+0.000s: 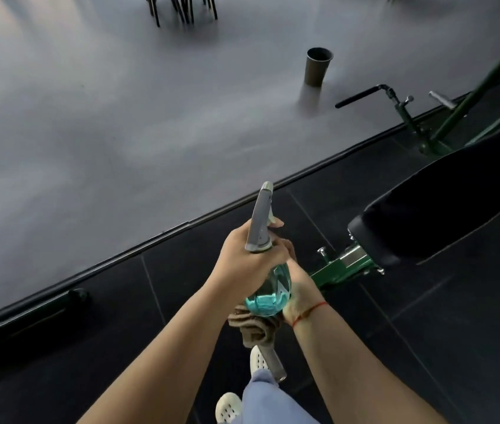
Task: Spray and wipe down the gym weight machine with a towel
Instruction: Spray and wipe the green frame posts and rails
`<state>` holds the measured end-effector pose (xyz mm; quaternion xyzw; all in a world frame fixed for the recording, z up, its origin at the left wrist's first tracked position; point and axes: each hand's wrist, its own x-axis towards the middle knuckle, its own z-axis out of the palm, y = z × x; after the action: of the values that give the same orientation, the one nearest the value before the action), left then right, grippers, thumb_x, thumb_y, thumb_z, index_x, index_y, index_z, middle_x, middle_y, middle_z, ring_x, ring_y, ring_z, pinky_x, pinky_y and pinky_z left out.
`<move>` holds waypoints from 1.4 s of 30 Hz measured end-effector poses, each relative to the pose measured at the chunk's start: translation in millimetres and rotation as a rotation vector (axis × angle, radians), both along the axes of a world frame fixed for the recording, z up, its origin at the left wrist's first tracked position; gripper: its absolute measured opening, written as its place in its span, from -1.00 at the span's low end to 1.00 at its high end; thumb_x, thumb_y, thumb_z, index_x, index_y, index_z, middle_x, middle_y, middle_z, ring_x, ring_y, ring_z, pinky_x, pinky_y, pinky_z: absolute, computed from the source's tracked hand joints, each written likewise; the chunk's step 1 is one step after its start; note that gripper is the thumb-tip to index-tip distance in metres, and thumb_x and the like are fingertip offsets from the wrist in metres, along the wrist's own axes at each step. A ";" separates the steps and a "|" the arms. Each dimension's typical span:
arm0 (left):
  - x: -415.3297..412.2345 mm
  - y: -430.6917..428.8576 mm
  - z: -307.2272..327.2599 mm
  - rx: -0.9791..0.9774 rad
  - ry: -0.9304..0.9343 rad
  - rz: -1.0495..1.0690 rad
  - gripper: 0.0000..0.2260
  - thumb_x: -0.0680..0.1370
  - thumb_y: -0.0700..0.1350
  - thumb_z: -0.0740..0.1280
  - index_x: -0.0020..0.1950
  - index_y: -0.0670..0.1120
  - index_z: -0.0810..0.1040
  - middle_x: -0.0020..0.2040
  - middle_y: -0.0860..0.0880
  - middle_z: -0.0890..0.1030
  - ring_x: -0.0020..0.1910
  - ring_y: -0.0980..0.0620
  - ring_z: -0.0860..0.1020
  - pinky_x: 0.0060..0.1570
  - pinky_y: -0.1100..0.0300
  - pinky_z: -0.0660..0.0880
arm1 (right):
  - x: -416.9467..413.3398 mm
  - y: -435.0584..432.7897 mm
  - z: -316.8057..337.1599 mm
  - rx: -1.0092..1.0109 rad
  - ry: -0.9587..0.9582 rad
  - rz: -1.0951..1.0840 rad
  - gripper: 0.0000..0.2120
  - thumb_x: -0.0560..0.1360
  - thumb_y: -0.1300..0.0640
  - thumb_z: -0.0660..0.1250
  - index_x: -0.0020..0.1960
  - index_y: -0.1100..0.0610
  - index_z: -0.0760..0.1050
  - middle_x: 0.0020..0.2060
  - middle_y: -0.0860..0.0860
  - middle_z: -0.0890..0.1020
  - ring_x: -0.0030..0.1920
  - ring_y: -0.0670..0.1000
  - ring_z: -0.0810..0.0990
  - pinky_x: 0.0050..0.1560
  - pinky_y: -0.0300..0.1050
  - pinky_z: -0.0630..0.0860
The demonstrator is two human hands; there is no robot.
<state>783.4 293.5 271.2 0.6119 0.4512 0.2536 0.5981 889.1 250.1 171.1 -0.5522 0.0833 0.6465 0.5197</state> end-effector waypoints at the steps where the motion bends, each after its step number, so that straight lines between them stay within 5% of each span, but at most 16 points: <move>1: 1.1 7.7 3.4 -0.002 -0.013 0.032 -0.74 0.44 -0.37 0.45 0.09 -0.17 0.60 -0.10 -0.19 0.67 -0.19 0.02 0.62 -0.07 0.06 0.60 | 5.2 11.3 -1.2 -0.033 -0.028 0.016 -0.55 0.63 -0.17 0.25 0.23 0.20 0.57 -0.03 0.19 0.73 -0.05 0.19 0.74 -0.06 0.09 0.63; 6: -7.1 48.2 14.1 0.042 -0.026 0.101 -0.73 0.45 -0.38 0.47 0.10 -0.16 0.59 -0.22 0.00 0.67 -0.22 0.06 0.65 -0.16 0.17 0.58 | 43.1 57.0 8.4 -0.128 -0.165 -0.009 -0.37 0.47 -0.33 0.38 0.29 0.14 0.55 0.09 0.22 0.68 0.05 0.26 0.68 0.19 0.30 0.57; 10: -1.0 85.9 15.7 0.034 -0.039 0.170 -0.73 0.42 -0.38 0.48 0.04 -0.12 0.60 -0.24 0.01 0.67 -0.20 0.04 0.65 -0.10 0.11 0.53 | 76.4 80.8 27.1 -0.087 -0.147 -0.109 -0.46 0.53 -0.26 0.33 0.31 0.12 0.52 0.17 0.23 0.63 0.13 0.30 0.62 0.26 0.34 0.51; 13: 6.4 111.7 16.4 0.060 -0.010 0.149 -0.78 0.34 -0.24 0.49 -0.04 -0.17 0.61 -0.22 0.07 0.68 -0.20 0.11 0.64 -0.12 0.17 0.55 | 92.3 93.6 35.5 0.007 -0.080 -0.234 -0.59 0.59 -0.11 0.26 0.29 0.14 0.52 0.15 0.24 0.63 0.12 0.30 0.62 0.15 0.24 0.58; 16: 13.6 145.4 13.2 0.091 0.047 0.040 -0.87 0.42 -0.35 0.49 -0.09 -0.24 0.61 -0.19 0.19 0.67 -0.22 0.20 0.62 -0.11 0.16 0.55 | 96.8 115.4 37.0 0.077 -0.020 -0.305 -0.60 0.58 -0.02 0.25 0.32 0.17 0.52 0.14 0.27 0.64 0.12 0.31 0.63 0.03 0.19 0.61; 21: 11.1 223.1 -1.3 0.118 0.055 -0.173 -0.92 0.43 -0.31 0.49 -0.13 -0.24 0.62 -0.14 0.08 0.65 -0.17 0.07 0.63 -0.09 0.09 0.56 | 75.9 167.8 24.2 0.060 -0.040 -0.439 -0.60 0.61 -0.06 0.28 0.35 0.14 0.51 0.17 0.28 0.63 0.14 0.33 0.62 0.01 0.23 0.60; 25: -5.1 292.9 -2.7 0.058 -0.012 -0.327 -0.86 0.32 -0.18 0.45 -0.18 -0.21 0.62 -0.22 -0.05 0.68 -0.20 0.04 0.64 -0.19 0.22 0.55 | 43.3 214.1 25.4 0.024 -0.106 -0.549 -0.71 0.63 0.05 0.28 0.32 0.07 0.52 0.16 0.23 0.62 0.12 0.27 0.60 -0.07 0.16 0.57; 30: -29.9 382.5 -1.0 0.051 0.036 -0.503 -0.81 0.31 -0.09 0.40 -0.16 -0.17 0.60 -0.23 -0.06 0.64 -0.16 -0.08 0.62 -0.11 -0.05 0.58 | 2.4 287.0 33.1 0.017 -0.247 -0.674 -0.75 0.59 0.24 0.28 0.14 -0.01 0.64 0.14 0.17 0.67 0.15 0.23 0.62 0.23 0.27 0.52; 34: -35.3 436.7 -4.4 0.059 0.081 -0.527 -0.85 0.39 -0.17 0.46 -0.06 -0.09 0.60 -0.17 0.00 0.65 -0.19 -0.13 0.61 -0.25 0.09 0.58 | -8.8 335.9 43.4 0.122 -0.302 -0.709 -0.68 0.62 0.32 0.21 0.19 0.03 0.62 0.17 0.16 0.65 0.21 0.20 0.61 0.23 0.24 0.52; 38: -27.0 474.6 -2.7 0.024 0.102 -0.551 -0.77 0.37 -0.16 0.50 0.00 -0.03 0.64 -0.09 0.20 0.67 -0.07 0.03 0.64 -0.02 0.04 0.60 | -0.7 359.9 50.2 0.223 -0.315 -0.666 -0.63 0.63 0.29 0.19 0.34 0.01 0.56 0.25 0.18 0.62 0.25 0.26 0.60 0.25 0.40 0.49; 42: -3.2 500.2 -0.8 -0.028 0.125 -0.588 -0.66 0.26 -0.06 0.48 0.03 0.04 0.64 0.06 -0.06 0.69 0.04 -0.08 0.66 0.07 -0.07 0.60 | 18.0 374.9 56.5 0.298 -0.386 -0.613 -0.64 0.64 0.28 0.18 0.36 0.04 0.54 0.26 0.19 0.62 0.28 0.26 0.59 0.28 0.39 0.47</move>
<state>780.2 793.8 270.4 0.7225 0.2939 0.0253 0.6253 907.0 625.0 227.7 -0.5315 0.0504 0.3507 0.7694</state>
